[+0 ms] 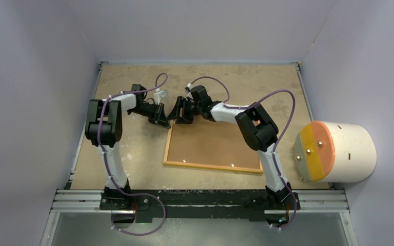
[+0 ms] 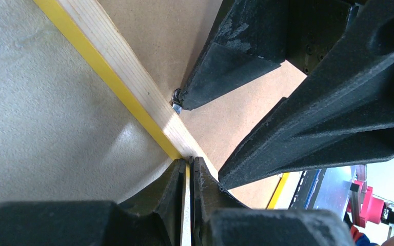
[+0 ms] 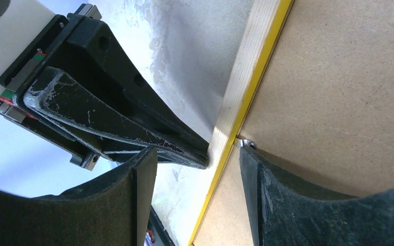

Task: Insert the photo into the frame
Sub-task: Install the photo frame at the center of the board.

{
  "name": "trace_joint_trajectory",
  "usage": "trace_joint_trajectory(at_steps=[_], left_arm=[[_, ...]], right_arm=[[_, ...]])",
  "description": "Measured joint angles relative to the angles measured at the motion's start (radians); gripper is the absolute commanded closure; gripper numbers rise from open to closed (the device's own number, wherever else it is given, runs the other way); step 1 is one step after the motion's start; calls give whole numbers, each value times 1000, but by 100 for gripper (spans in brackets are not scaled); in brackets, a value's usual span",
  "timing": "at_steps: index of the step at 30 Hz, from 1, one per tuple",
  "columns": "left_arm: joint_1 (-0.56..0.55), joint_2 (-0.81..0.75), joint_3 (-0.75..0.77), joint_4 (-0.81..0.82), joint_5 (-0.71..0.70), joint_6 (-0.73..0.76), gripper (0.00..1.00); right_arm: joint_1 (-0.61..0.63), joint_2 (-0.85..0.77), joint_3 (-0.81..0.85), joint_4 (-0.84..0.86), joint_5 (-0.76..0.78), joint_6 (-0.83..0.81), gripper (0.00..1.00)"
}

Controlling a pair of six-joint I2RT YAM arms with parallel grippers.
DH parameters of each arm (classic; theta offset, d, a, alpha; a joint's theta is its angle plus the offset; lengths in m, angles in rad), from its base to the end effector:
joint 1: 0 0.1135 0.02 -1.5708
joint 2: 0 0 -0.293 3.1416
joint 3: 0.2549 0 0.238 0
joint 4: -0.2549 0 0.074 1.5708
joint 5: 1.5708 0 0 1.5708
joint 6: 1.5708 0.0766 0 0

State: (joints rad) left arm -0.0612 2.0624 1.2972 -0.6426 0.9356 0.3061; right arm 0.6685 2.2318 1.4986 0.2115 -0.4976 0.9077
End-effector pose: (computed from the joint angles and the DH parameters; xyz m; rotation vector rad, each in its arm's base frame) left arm 0.3809 -0.0851 0.1377 0.5779 2.5261 -1.2724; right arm 0.3961 0.3595 0.1648 -0.0628 2.3807 1.3888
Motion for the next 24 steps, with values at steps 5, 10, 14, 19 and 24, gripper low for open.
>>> trace_joint_trajectory(at_steps=[5, 10, 14, 19, 24], left_arm=[[0, 0, 0, 0, 0, 0, 91], [1, 0, 0, -1, 0, 0, 91], [1, 0, 0, -2, 1, 0, 91], [2, 0, 2, -4, 0, 0, 89], [9, 7, 18, -27, -5, 16, 73]], right_arm=[[1, 0, 0, 1, 8, 9, 37], [1, 4, 0, 7, 6, 14, 38], [1, 5, 0, 11, 6, 19, 38], [0, 5, 0, 13, 6, 23, 37], [-1, 0, -3, 13, -2, 1, 32]])
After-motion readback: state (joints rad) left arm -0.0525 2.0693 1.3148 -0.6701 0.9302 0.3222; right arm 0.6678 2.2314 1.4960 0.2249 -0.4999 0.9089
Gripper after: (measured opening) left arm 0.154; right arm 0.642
